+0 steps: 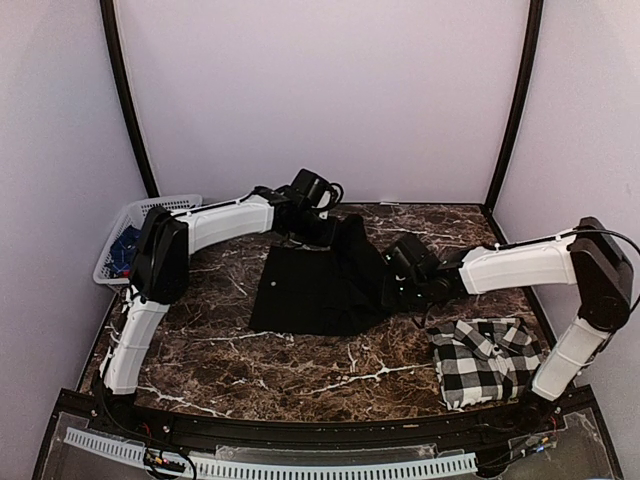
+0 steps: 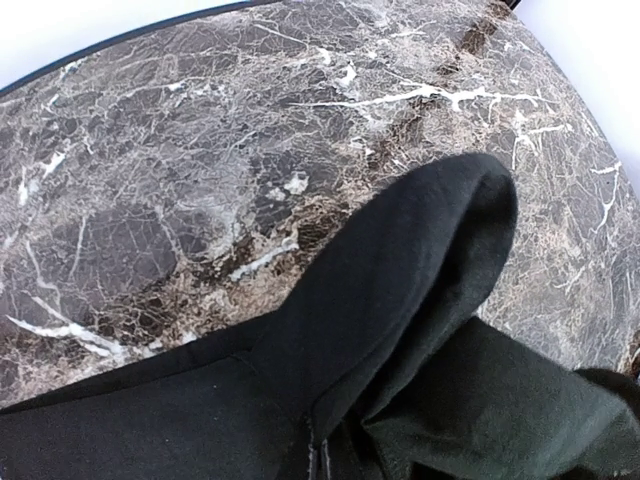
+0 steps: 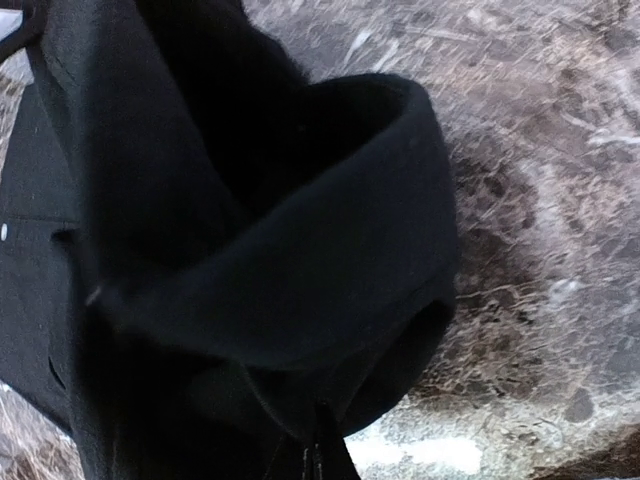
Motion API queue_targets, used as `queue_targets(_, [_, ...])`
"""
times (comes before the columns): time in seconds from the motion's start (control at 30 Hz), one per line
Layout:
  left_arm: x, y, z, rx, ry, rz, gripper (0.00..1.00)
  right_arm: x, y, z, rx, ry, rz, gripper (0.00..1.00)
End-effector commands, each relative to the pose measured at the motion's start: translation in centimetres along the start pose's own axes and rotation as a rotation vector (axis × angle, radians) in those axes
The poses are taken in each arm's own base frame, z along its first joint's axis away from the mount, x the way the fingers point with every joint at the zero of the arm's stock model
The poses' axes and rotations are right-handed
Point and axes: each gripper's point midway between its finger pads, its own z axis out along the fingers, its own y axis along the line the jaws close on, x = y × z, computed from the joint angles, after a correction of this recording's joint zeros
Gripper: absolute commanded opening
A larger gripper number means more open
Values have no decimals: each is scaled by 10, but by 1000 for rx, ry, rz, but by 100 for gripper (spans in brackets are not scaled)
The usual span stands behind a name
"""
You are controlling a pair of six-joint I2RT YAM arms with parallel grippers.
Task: Fold and stack the long sleeve shirts
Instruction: Pick up the crumpled shirt from the center of the board, then flatten out the crumpled shirt at the center of the board.
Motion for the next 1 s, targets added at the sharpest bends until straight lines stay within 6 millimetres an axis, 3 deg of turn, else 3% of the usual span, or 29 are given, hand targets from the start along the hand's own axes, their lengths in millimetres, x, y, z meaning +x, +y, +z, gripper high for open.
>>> queue_targets(0.0, [-56, -12, -67, -22, -146, 51, 0, -42, -2, -23, 68, -117, 17, 0])
queue_targets(0.13, [-89, -15, -126, -63, -248, 102, 0, -89, -15, -65, 174, -242, -33, 0])
queue_targets(0.27, [-123, -26, -216, -68, -385, 171, 0, -146, -13, -123, 243, -417, -119, 0])
queue_targets(0.37, [-136, -31, -270, -71, -467, 207, 0, -186, -4, -174, 248, -544, -167, 0])
queue_targets(0.4, [-142, -35, -300, -68, -517, 224, 0, -198, 0, -191, 243, -586, -180, 0])
queue_targets(0.43, [-142, -37, -312, -67, -534, 234, 0, -209, 3, -208, 235, -627, -191, 0])
queue_targets(0.47, [-145, -40, -340, -60, -578, 252, 0, -219, 5, -227, 228, -671, -195, 0])
queue_targets(0.5, [-145, -45, -351, -50, -595, 264, 0, -228, 9, -245, 213, -713, -195, 0])
queue_targets(0.53, [-146, -50, -379, -34, -640, 281, 0, -237, 13, -266, 183, -757, -200, 0])
queue_targets(0.57, [-145, -55, -390, -18, -655, 293, 0, -244, 17, -283, 156, -795, -207, 0])
queue_targets(0.7, [-138, -77, -467, 70, -781, 358, 0, -261, 30, -345, 55, -918, -246, 0])
queue_targets(0.83, [-129, -93, -511, 150, -847, 383, 0, -272, 36, -399, -11, -1007, -267, 0])
queue_targets(0.97, [-123, -104, -541, 230, -891, 385, 0, -280, 40, -446, -75, -1087, -274, 0])
